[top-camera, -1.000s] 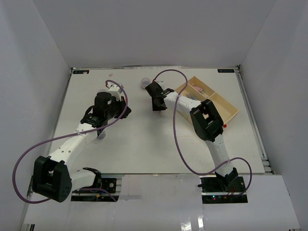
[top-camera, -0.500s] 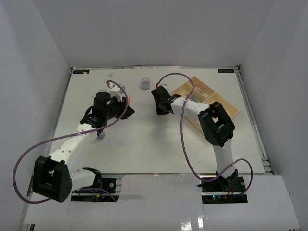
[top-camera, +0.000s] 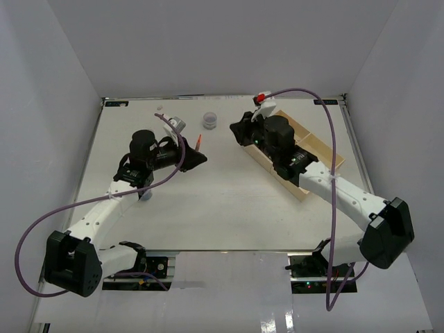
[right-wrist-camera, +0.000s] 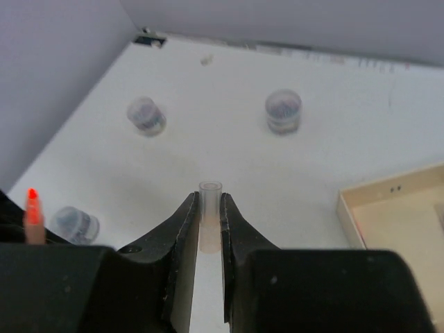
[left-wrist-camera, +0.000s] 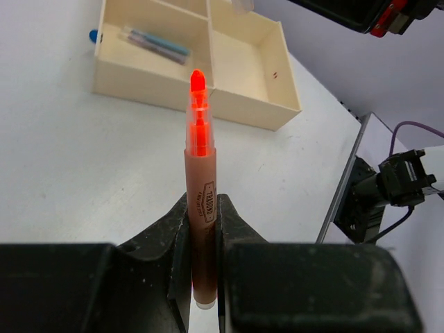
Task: Sort the stationery into containers
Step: Close the pen cap on the pen.
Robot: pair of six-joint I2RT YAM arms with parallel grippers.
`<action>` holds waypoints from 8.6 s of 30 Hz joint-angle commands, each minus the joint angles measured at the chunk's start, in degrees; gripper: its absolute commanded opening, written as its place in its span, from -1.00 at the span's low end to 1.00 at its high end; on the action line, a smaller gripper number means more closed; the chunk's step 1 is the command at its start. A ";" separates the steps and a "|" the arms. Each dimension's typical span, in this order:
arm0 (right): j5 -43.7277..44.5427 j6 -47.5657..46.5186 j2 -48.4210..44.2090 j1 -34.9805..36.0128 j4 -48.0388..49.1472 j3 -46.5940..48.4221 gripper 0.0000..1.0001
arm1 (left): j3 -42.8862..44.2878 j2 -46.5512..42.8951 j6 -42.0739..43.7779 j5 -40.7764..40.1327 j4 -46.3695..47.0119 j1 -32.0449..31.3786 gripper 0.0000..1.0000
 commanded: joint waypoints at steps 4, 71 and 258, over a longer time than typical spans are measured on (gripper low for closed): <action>-2.42 -1.50 -6.15 0.21 17.42 -1.43 -0.85 | 10.30 3.07 2.58 5.92 5.51 -3.90 -1.00; -22.02 8.09 -1.68 1.70 51.20 -8.64 -0.85 | 3.98 1.67 4.70 9.34 15.62 -6.02 -1.00; -17.18 -0.62 2.36 7.42 -13.64 6.04 -0.85 | 12.51 0.00 8.64 4.16 10.61 -8.66 -1.00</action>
